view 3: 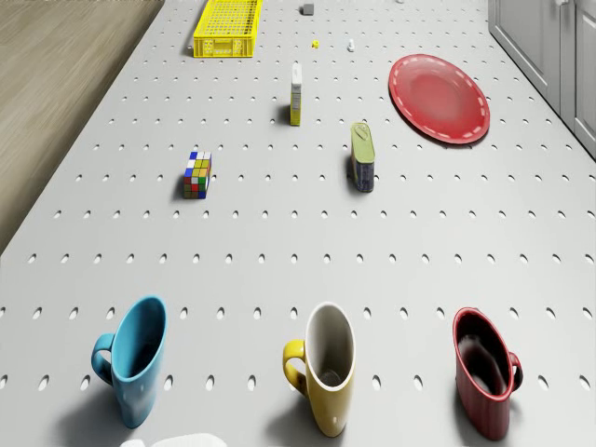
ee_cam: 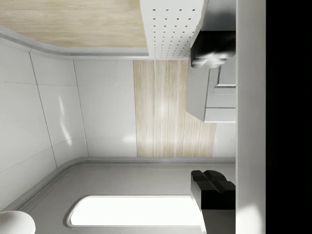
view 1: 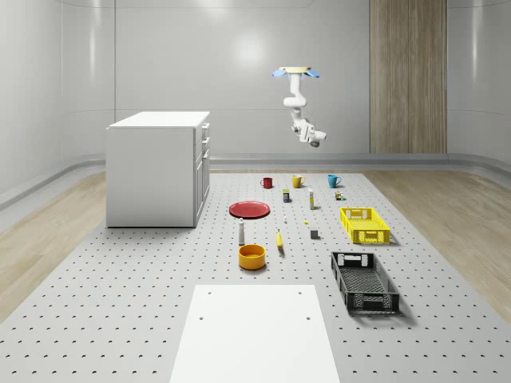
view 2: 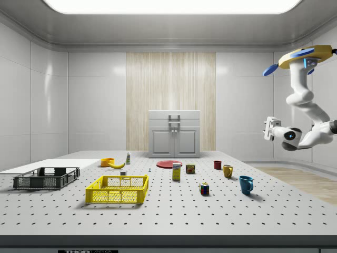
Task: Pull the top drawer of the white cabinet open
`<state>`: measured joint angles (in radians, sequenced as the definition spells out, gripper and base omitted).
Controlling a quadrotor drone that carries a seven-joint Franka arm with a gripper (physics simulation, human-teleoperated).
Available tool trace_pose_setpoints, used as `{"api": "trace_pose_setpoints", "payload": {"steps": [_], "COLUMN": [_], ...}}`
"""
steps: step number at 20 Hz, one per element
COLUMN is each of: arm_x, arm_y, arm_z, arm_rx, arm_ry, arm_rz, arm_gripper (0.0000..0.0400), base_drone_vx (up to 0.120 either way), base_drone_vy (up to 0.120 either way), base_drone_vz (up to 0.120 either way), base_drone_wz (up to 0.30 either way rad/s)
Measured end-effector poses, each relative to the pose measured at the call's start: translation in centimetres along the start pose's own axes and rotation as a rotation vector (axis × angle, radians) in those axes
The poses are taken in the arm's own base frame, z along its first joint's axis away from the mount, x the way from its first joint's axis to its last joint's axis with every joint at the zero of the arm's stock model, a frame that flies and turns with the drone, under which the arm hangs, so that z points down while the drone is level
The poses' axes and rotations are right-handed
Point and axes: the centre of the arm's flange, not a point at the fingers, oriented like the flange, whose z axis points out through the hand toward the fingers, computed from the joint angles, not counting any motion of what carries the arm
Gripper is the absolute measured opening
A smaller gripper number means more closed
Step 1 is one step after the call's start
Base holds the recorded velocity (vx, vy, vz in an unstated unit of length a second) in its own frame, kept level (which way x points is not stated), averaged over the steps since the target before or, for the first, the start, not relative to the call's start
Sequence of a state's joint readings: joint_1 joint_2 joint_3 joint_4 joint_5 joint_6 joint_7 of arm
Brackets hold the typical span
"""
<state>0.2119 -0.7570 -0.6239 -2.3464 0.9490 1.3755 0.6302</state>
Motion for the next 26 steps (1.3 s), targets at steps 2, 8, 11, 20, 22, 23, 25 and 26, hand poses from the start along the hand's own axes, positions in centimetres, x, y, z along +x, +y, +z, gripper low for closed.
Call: {"api": "trace_pose_setpoints", "payload": {"steps": [2, 8, 11, 20, 22, 23, 25, 26], "arm_x": [0.4, 0.9, 1.0, 1.2, 1.2, 1.2, 1.2, 1.2], "arm_y": [0.3, 0.9, 1.0, 1.1, 1.1, 1.1, 1.1, 1.1], "arm_z": [0.0, 0.1, 0.1, 0.1, 0.1, 0.1, 0.1, 0.1], "arm_rx": [0.038, 0.095, 0.108, 0.122, 0.123, 0.123, 0.124, 0.124], "arm_ry": [-0.038, -0.097, -0.109, -0.123, -0.124, -0.125, -0.125, -0.126], "arm_rz": [0.000, 0.000, 0.000, 0.001, 0.001, 0.001, 0.001, 0.001], "arm_gripper": [0.0307, 0.0305, 0.0305, 0.0305, 0.0305, 0.0305, 0.0305, 0.0305], "base_drone_vx": [0.120, 0.120, 0.120, 0.120, 0.120, 0.120, 0.120, 0.120], "base_drone_vy": [-0.120, -0.120, -0.120, -0.120, -0.120, -0.120, -0.120, -0.120], "base_drone_vz": [0.120, 0.120, 0.120, 0.120, 0.120, 0.120, 0.080, 0.000], "base_drone_wz": [0.000, 0.000, 0.000, 0.000, 0.000, 0.000, 0.000, 0.000]}}
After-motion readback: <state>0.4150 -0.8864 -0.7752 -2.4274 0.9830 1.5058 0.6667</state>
